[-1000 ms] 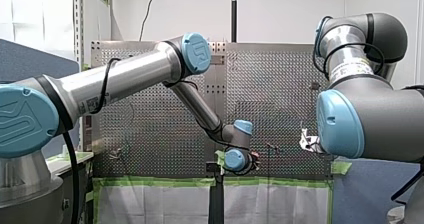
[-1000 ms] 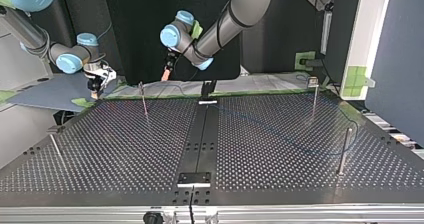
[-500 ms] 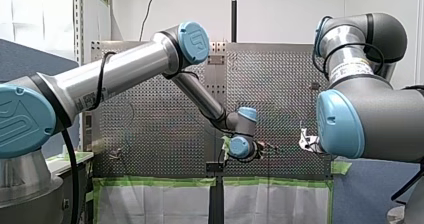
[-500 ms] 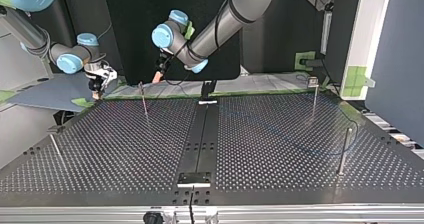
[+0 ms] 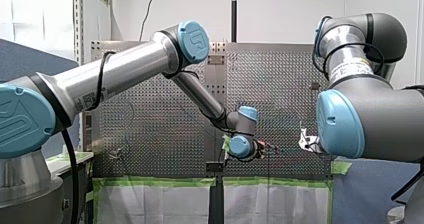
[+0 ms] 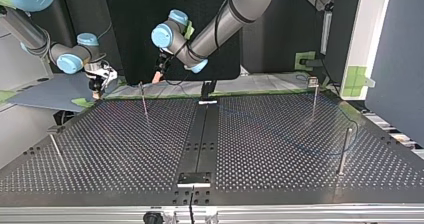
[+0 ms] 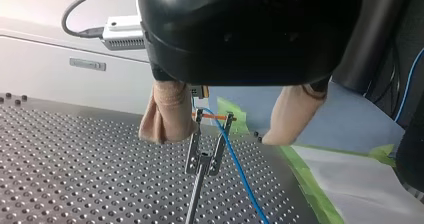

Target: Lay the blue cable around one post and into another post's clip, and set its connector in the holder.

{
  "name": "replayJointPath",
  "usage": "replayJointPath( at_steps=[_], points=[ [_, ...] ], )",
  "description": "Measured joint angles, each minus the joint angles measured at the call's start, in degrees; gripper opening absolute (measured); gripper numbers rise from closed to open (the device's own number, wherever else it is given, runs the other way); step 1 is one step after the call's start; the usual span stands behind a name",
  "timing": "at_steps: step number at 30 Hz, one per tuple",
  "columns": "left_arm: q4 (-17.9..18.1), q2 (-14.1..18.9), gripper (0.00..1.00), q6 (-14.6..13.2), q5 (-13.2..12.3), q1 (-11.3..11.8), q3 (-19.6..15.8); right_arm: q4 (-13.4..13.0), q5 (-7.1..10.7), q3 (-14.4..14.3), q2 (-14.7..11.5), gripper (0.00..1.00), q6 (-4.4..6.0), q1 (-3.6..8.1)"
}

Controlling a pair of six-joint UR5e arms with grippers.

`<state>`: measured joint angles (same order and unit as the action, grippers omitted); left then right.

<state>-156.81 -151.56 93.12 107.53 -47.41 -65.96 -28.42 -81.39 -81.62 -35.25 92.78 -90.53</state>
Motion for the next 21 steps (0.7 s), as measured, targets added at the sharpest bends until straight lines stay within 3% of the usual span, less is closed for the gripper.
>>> replayJointPath(
  at_steps=[21],
  points=[
    [-0.08, -0.01, 1.0, 1.19, -0.03, 0.16, -0.02, 0.37, 0.0, 0.0, -0.01, 0.0, -0.28, 0.22]
  ],
)
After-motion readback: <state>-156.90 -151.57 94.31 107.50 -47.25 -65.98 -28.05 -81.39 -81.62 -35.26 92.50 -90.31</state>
